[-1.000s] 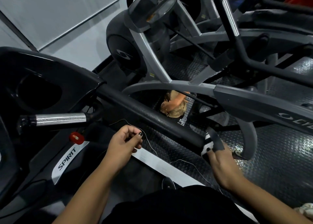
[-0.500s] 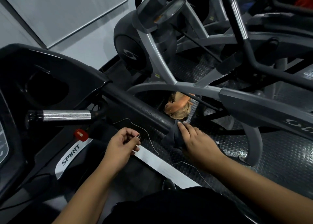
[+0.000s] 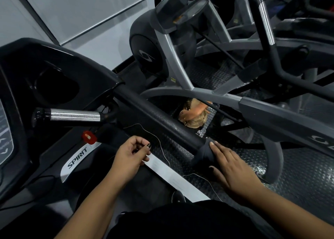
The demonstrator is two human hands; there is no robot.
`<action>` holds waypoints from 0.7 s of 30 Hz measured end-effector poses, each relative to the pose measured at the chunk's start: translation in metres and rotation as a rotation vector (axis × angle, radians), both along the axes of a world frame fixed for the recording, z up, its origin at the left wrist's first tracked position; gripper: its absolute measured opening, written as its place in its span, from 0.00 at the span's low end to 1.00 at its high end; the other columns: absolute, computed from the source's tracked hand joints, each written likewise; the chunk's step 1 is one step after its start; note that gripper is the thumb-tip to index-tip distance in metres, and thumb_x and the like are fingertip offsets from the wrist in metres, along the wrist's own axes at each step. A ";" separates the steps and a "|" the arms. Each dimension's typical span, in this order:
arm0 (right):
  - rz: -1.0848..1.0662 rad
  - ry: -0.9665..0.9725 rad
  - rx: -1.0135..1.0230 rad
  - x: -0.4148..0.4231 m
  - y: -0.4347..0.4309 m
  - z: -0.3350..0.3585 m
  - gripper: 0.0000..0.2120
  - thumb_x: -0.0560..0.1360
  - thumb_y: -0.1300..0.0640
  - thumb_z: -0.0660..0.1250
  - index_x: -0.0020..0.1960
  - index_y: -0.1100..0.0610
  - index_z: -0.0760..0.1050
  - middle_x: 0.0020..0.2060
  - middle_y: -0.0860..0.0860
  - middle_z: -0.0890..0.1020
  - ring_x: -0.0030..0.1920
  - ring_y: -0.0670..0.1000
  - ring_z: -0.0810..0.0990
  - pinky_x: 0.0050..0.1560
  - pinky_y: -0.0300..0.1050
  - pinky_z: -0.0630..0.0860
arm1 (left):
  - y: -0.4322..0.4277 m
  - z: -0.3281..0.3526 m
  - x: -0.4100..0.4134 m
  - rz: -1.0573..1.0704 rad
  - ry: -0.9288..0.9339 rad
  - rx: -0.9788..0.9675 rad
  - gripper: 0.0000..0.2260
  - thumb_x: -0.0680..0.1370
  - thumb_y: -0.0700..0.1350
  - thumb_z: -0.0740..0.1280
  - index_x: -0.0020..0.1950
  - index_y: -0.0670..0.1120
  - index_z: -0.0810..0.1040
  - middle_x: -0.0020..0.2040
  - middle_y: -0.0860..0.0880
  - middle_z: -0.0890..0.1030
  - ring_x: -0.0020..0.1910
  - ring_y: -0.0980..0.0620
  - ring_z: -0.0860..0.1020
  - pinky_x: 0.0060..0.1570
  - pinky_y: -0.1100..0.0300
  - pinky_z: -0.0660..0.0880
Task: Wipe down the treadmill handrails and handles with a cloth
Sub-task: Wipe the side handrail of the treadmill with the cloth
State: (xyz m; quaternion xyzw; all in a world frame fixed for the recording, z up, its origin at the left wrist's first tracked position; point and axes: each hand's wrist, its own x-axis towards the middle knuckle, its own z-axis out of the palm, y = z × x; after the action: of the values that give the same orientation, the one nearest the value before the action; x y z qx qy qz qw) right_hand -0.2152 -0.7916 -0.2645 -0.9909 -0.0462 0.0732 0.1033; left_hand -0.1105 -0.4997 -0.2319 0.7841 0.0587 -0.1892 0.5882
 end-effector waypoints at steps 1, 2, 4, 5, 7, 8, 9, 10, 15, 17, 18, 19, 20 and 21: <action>-0.012 -0.005 -0.017 0.000 0.001 -0.001 0.36 0.79 0.35 0.38 0.80 0.56 0.51 0.76 0.56 0.63 0.74 0.55 0.65 0.73 0.53 0.64 | -0.001 -0.001 0.000 0.002 0.005 -0.003 0.04 0.79 0.35 0.66 0.49 0.43 0.77 0.39 0.44 0.80 0.33 0.54 0.79 0.34 0.62 0.74; -0.023 -0.003 -0.042 0.001 0.003 -0.003 0.35 0.80 0.37 0.39 0.79 0.58 0.53 0.75 0.57 0.65 0.73 0.57 0.66 0.71 0.56 0.67 | -0.001 -0.001 -0.001 0.004 0.009 -0.006 0.04 0.79 0.35 0.66 0.49 0.43 0.77 0.39 0.44 0.80 0.33 0.54 0.79 0.34 0.62 0.74; -0.047 0.004 -0.081 0.006 0.011 -0.007 0.34 0.79 0.39 0.49 0.77 0.60 0.57 0.71 0.59 0.71 0.70 0.59 0.72 0.65 0.58 0.73 | -0.003 -0.002 -0.001 0.009 0.015 -0.013 0.04 0.78 0.34 0.66 0.49 0.43 0.77 0.39 0.44 0.80 0.33 0.53 0.78 0.33 0.62 0.74; -0.049 0.004 -0.090 0.011 0.016 -0.008 0.34 0.77 0.40 0.55 0.76 0.60 0.58 0.69 0.60 0.73 0.67 0.59 0.75 0.62 0.58 0.75 | -0.003 -0.003 -0.001 0.012 0.017 -0.014 0.04 0.78 0.34 0.66 0.49 0.43 0.77 0.39 0.44 0.80 0.33 0.53 0.78 0.33 0.62 0.73; -0.054 -0.010 -0.092 0.027 0.027 -0.009 0.38 0.73 0.43 0.65 0.74 0.61 0.58 0.66 0.60 0.75 0.63 0.60 0.78 0.57 0.57 0.79 | -0.004 -0.004 -0.001 0.016 0.024 -0.014 0.05 0.78 0.34 0.66 0.48 0.43 0.77 0.38 0.44 0.81 0.33 0.52 0.78 0.33 0.62 0.73; -0.050 -0.022 -0.097 0.038 0.035 -0.009 0.38 0.72 0.44 0.66 0.74 0.62 0.58 0.65 0.61 0.76 0.61 0.61 0.79 0.56 0.58 0.79 | -0.003 -0.005 0.000 0.017 0.028 -0.013 0.05 0.78 0.34 0.66 0.48 0.43 0.77 0.39 0.44 0.81 0.34 0.52 0.79 0.34 0.61 0.74; -0.046 -0.034 -0.099 0.048 0.043 -0.007 0.37 0.72 0.44 0.63 0.74 0.63 0.57 0.65 0.62 0.76 0.60 0.61 0.79 0.55 0.58 0.79 | -0.003 -0.005 0.000 0.017 0.030 -0.011 0.05 0.78 0.34 0.66 0.48 0.44 0.77 0.39 0.44 0.81 0.33 0.52 0.79 0.34 0.61 0.74; -0.043 -0.040 -0.092 0.059 0.052 -0.003 0.37 0.73 0.44 0.60 0.75 0.63 0.57 0.66 0.63 0.74 0.61 0.62 0.78 0.56 0.59 0.78 | -0.003 -0.005 0.001 0.016 0.030 -0.010 0.05 0.78 0.34 0.66 0.48 0.44 0.77 0.39 0.44 0.81 0.33 0.52 0.79 0.34 0.61 0.74; -0.059 0.038 -0.050 0.101 0.078 0.011 0.41 0.76 0.41 0.62 0.79 0.59 0.48 0.71 0.57 0.67 0.65 0.57 0.71 0.60 0.51 0.73 | -0.006 -0.003 0.005 0.020 0.026 -0.004 0.05 0.79 0.34 0.66 0.47 0.44 0.76 0.39 0.43 0.80 0.32 0.53 0.78 0.32 0.63 0.74; -0.057 0.020 0.011 0.107 0.076 0.014 0.41 0.74 0.39 0.64 0.78 0.58 0.52 0.67 0.56 0.71 0.63 0.57 0.74 0.58 0.49 0.73 | -0.007 -0.002 0.005 0.024 0.025 -0.009 0.05 0.79 0.34 0.66 0.47 0.44 0.76 0.38 0.43 0.80 0.33 0.53 0.78 0.32 0.63 0.73; -0.058 0.022 0.052 0.110 0.072 0.017 0.41 0.73 0.38 0.64 0.77 0.57 0.54 0.66 0.55 0.73 0.63 0.57 0.75 0.58 0.48 0.72 | -0.008 -0.002 0.005 0.024 0.024 -0.010 0.05 0.79 0.34 0.66 0.48 0.44 0.76 0.38 0.44 0.80 0.33 0.53 0.78 0.33 0.63 0.73; -0.061 0.039 0.096 0.111 0.067 0.017 0.40 0.72 0.37 0.65 0.77 0.55 0.57 0.65 0.54 0.75 0.62 0.57 0.76 0.57 0.48 0.72 | -0.008 -0.002 0.004 0.021 0.023 -0.011 0.05 0.79 0.34 0.66 0.48 0.43 0.76 0.38 0.44 0.80 0.33 0.53 0.78 0.33 0.62 0.73; -0.070 0.065 0.148 0.112 0.061 0.017 0.39 0.71 0.35 0.65 0.75 0.53 0.60 0.62 0.53 0.77 0.60 0.56 0.77 0.56 0.47 0.72 | -0.007 -0.002 0.004 0.019 0.023 -0.013 0.04 0.79 0.34 0.66 0.48 0.43 0.76 0.38 0.44 0.80 0.33 0.53 0.78 0.33 0.62 0.73; -0.084 0.111 0.207 0.114 0.054 0.016 0.36 0.70 0.32 0.65 0.71 0.50 0.65 0.58 0.51 0.79 0.57 0.55 0.79 0.54 0.47 0.73 | -0.007 -0.002 0.003 0.017 0.024 -0.014 0.04 0.79 0.34 0.66 0.48 0.43 0.76 0.39 0.44 0.80 0.33 0.53 0.78 0.34 0.61 0.73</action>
State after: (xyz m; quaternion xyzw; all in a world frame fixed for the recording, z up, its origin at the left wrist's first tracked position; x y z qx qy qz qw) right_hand -0.1015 -0.7378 -0.2481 -0.9704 -0.0063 0.1184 0.2104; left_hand -0.1072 -0.5068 -0.2340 0.7772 0.0710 -0.1942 0.5944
